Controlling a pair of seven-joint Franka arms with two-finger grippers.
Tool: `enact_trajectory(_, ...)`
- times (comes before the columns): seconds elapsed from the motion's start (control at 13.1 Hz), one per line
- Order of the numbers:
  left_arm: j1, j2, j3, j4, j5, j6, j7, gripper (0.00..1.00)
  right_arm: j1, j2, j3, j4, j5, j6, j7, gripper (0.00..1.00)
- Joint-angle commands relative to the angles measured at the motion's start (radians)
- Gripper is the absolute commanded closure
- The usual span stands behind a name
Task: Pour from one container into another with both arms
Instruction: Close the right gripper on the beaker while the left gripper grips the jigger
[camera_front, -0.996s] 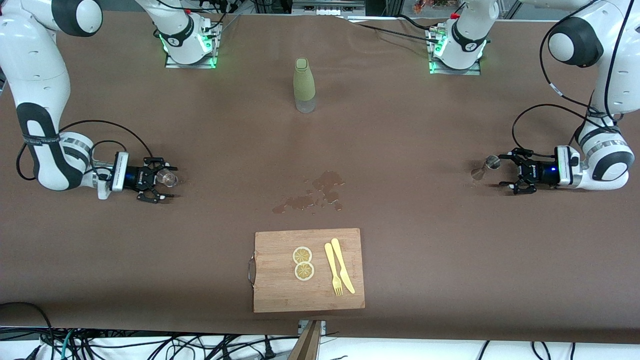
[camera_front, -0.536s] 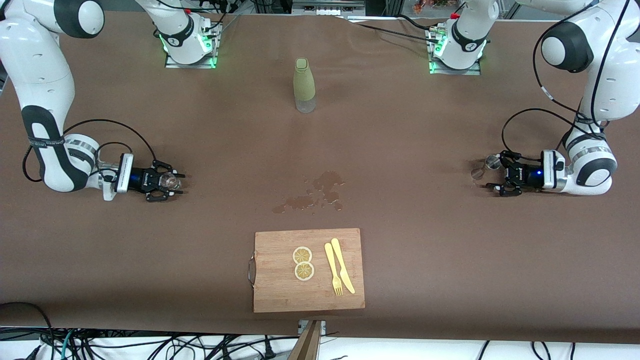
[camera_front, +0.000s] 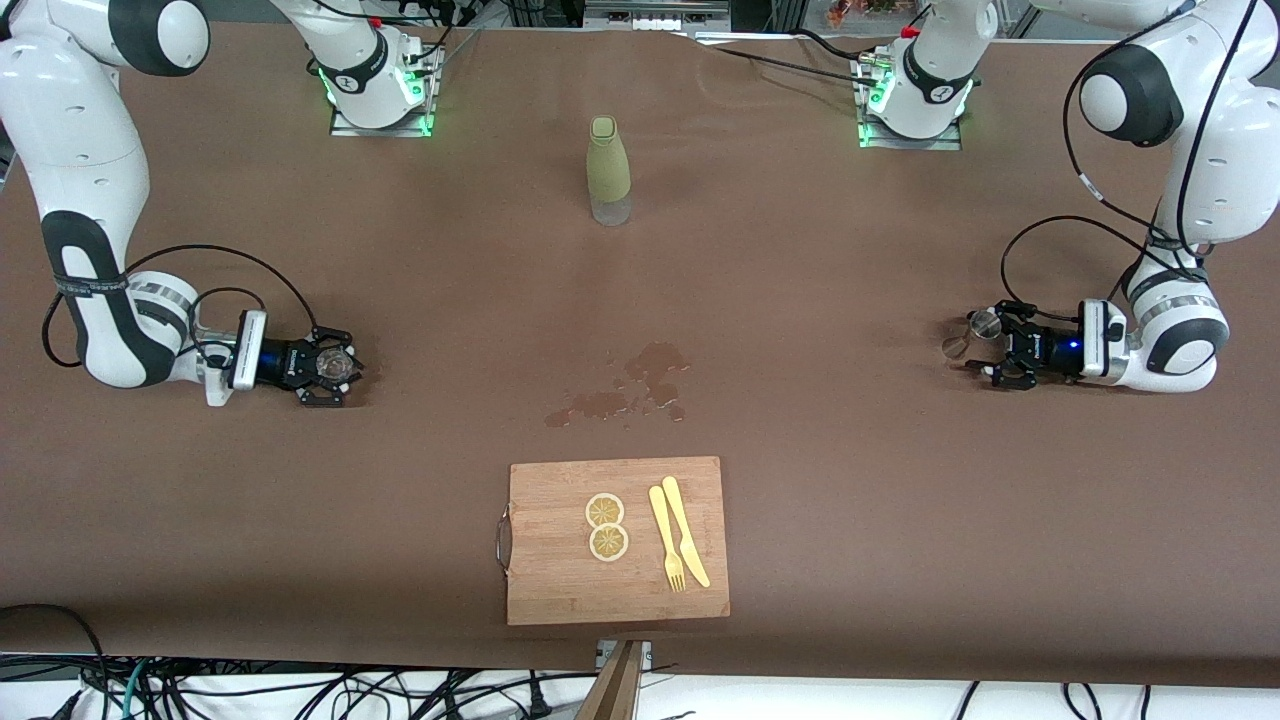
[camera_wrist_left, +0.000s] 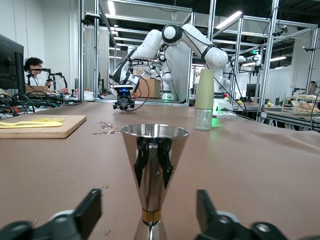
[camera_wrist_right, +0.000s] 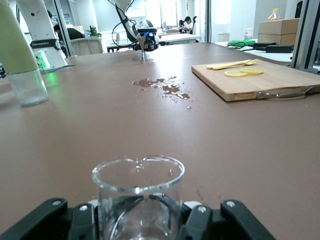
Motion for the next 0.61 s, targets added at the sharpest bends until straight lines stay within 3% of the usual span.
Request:
enact_trajectory(0.0,-0.008,-0.005,0.011,-0.008,0.019,-0.011,0.071,0.44,-0.002,-0.012,0.043,0.045,0.01,-0.018,0.096,1.0)
enact_trajectory(0.15,-0.006,0.001,0.013,-0.008,0.021,-0.01,0.072,0.53,0.014,-0.012,0.065,0.077,0.009,-0.018,0.173,1.0)
enact_trajectory(0.46,0.0,0.009,0.013,-0.009,0.019,-0.008,0.091,1.0,0.05,-0.012,0.131,0.139,0.004,-0.012,0.308,1.0)
enact_trajectory(0.54,0.0,0.012,0.013,-0.009,0.015,-0.008,0.091,1.0,0.07,-0.01,0.131,0.149,0.009,-0.005,0.328,1.0)
